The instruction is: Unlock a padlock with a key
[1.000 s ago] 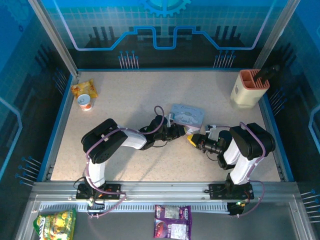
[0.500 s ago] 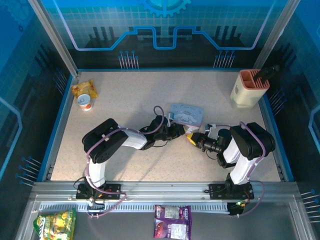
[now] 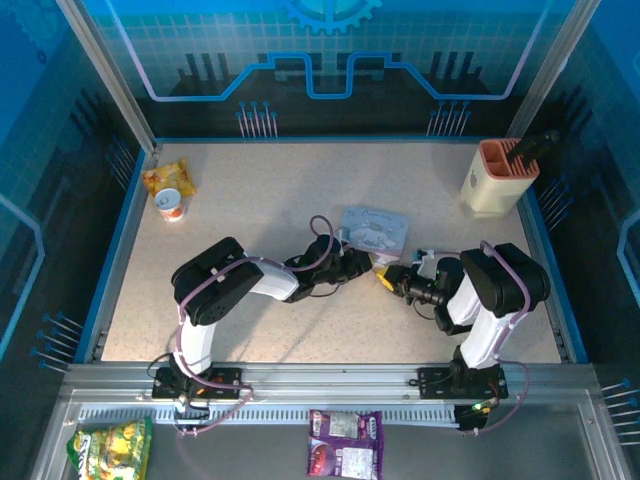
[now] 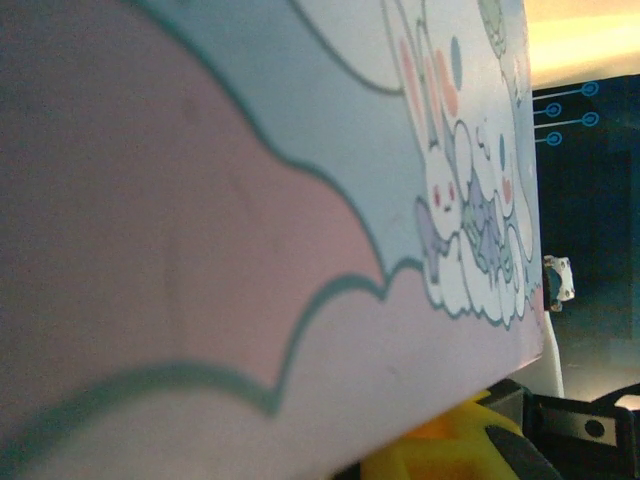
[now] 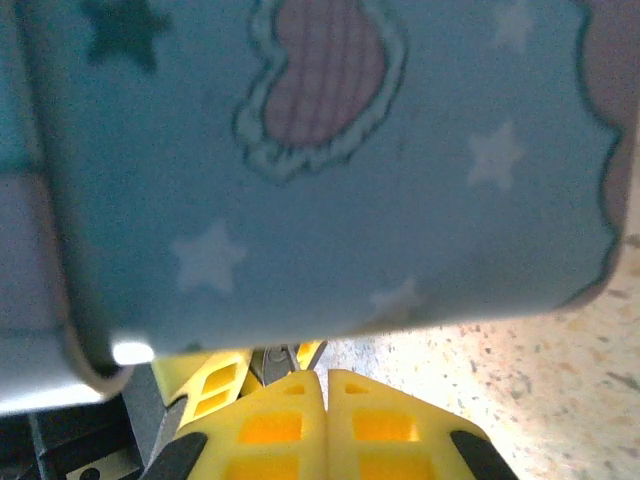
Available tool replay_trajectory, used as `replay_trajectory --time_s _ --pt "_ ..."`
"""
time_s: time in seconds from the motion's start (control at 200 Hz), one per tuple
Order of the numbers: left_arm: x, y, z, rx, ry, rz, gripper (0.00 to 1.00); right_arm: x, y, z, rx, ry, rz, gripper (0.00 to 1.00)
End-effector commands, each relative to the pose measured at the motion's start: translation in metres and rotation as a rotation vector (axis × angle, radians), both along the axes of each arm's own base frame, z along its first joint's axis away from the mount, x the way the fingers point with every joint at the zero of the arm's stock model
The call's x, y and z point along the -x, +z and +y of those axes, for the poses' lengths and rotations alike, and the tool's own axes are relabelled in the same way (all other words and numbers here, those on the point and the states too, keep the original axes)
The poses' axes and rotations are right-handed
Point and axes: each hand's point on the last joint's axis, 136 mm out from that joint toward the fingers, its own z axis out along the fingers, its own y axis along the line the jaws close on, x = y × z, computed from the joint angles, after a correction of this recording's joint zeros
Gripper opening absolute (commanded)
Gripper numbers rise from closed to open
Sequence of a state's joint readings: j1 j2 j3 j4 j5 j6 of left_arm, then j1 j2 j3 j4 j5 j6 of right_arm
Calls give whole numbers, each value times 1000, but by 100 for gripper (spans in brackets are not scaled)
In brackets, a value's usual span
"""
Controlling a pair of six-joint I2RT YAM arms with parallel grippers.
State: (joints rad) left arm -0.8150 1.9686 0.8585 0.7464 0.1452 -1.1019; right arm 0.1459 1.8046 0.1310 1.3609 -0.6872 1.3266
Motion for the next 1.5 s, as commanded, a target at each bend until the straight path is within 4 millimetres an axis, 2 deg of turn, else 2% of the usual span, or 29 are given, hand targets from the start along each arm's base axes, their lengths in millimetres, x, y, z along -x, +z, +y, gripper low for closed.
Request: replay_trajectory --time_s 0.0,0.285,0.445,0.615,0.795,1.111,1.306,1.491 --pt "68 26 -52 123 -291 34 9 -38 13 -17 41 -113 -122 0" --pt "61 41 -56 154 -278 -1 9 -34 10 -9 58 -87 -133 0" --pt "58 44 -59 188 -262 5 9 -29 7 5 64 -58 -124 0" --pt "46 48 -54 190 -181 -1 6 -22 21 15 48 -61 -150 0" --pt "28 63 -61 233 -111 -2 5 -9 22 26 56 -68 -141 0" --pt "14 81 -56 288 14 68 4 -12 36 26 99 -134 -232 0" --pt "15 77 -56 278 13 78 4 -15 42 22 92 -155 -244 0" --pt "18 70 -57 268 8 89 4 -20 54 30 43 -140 -248 0"
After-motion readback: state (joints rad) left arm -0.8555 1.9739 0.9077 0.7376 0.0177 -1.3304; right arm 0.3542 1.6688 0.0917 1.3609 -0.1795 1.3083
